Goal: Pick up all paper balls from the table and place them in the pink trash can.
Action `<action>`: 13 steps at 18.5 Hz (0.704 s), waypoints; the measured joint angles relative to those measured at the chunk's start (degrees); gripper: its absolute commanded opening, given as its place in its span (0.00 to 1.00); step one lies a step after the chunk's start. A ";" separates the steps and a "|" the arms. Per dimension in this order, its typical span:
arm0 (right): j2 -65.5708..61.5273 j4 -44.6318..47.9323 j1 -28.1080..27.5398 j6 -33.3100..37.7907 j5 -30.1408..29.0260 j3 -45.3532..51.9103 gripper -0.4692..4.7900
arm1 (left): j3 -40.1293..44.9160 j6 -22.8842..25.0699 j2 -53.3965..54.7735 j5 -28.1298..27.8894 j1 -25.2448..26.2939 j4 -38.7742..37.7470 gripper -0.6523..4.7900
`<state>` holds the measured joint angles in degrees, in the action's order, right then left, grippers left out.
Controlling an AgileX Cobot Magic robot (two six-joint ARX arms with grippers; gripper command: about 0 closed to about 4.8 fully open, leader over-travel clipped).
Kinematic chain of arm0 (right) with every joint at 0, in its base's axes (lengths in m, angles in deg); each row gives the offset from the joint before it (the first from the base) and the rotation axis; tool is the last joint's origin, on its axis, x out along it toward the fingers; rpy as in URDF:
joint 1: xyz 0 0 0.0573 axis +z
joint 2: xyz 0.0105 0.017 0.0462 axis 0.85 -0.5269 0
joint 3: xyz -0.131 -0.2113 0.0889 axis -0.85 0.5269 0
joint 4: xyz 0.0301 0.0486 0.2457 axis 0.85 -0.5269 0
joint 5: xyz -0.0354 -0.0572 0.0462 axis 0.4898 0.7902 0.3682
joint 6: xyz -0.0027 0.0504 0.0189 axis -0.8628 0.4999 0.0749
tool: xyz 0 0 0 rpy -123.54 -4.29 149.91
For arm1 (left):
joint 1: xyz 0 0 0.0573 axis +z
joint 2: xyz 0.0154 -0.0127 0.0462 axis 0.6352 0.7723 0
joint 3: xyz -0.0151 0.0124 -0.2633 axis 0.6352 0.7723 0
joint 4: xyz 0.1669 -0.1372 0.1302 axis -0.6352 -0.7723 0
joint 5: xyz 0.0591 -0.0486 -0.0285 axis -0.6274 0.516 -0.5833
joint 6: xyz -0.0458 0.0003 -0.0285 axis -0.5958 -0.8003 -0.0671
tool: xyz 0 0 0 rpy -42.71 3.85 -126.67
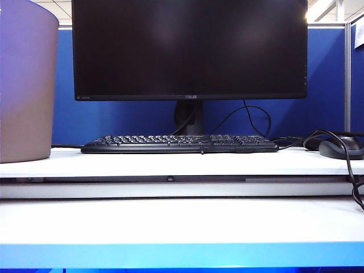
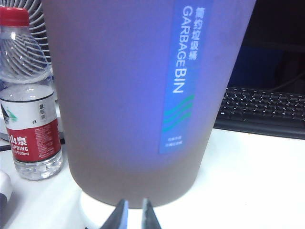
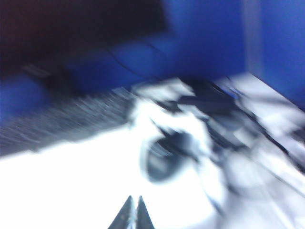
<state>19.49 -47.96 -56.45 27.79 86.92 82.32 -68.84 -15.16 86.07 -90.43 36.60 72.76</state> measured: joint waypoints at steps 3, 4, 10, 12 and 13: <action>0.00 -6.14 0.00 -1.49 2.58 0.00 0.08 | 0.00 0.00 0.00 0.00 0.00 0.00 0.22; 0.00 -6.32 0.02 -2.08 2.71 0.00 0.08 | 0.00 0.00 0.00 0.00 0.00 0.00 0.22; 0.00 4.09 0.04 -5.97 -4.35 0.00 0.08 | 0.00 0.00 0.00 0.00 0.00 0.00 0.22; 0.00 5.05 0.04 -6.86 -5.49 0.00 0.08 | 0.00 0.00 0.00 0.00 0.00 -0.02 0.22; 0.00 5.05 0.04 -6.97 -5.44 0.00 0.08 | 0.00 0.00 0.00 0.00 0.00 0.00 0.22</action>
<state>19.49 -42.91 -56.40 20.82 81.48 82.32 -68.84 -15.16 86.07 -90.43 36.60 72.76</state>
